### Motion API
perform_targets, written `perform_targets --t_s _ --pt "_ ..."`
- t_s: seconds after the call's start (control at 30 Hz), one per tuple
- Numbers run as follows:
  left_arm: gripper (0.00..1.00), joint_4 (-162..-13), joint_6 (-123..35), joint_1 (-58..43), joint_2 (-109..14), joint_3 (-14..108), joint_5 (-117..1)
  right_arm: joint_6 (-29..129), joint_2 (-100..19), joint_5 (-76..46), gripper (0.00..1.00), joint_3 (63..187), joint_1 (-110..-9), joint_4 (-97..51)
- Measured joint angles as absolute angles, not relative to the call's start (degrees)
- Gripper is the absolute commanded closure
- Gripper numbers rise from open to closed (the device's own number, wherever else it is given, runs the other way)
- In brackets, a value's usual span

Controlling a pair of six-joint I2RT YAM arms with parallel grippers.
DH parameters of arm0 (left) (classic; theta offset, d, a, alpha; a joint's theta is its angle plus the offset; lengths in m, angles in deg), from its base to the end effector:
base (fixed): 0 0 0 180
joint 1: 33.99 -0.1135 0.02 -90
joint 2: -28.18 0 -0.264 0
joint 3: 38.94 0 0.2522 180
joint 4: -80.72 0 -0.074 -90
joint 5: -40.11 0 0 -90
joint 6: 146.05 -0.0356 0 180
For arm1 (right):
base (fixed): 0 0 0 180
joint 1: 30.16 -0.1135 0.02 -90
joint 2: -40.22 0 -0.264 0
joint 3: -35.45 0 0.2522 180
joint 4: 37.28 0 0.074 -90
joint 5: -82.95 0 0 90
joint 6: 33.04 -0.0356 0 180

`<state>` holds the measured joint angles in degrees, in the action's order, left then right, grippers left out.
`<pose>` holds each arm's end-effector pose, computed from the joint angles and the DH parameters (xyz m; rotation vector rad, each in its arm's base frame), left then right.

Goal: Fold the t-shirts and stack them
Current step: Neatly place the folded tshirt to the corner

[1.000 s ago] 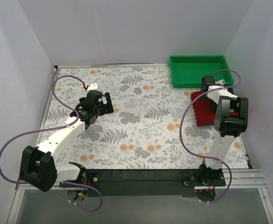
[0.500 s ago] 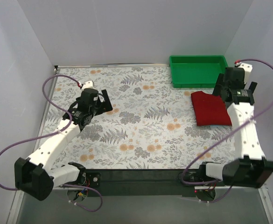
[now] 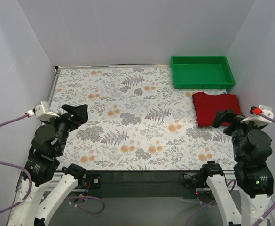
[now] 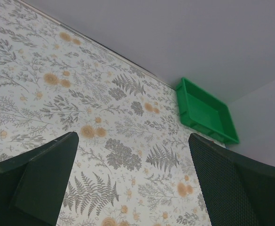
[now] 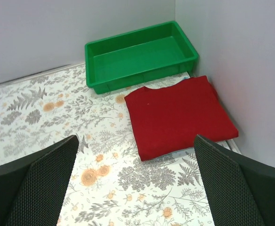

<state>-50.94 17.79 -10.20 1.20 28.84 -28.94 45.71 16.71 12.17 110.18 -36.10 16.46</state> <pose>0.0801 -0.0214 0.3840 -1.0062 1.4789 -0.9496 0.0444 -0.0072 0.4107 0.3314 1.5780 -0.0388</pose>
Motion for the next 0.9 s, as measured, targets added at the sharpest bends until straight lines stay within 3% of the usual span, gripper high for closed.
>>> perform_targets --t_s 0.17,0.33,0.9 --pt "0.02 -50.35 18.62 -10.20 9.20 22.00 -26.78 49.49 29.36 7.69 0.02 100.65 -36.58 14.85" --pt "0.02 -50.43 20.26 -10.20 12.50 16.03 -23.94 51.20 34.61 7.32 0.02 97.63 -36.62 12.44" --pt "0.02 -59.20 18.91 -10.20 14.51 6.04 -20.70 51.20 34.85 5.11 0.02 94.36 -36.62 8.90"
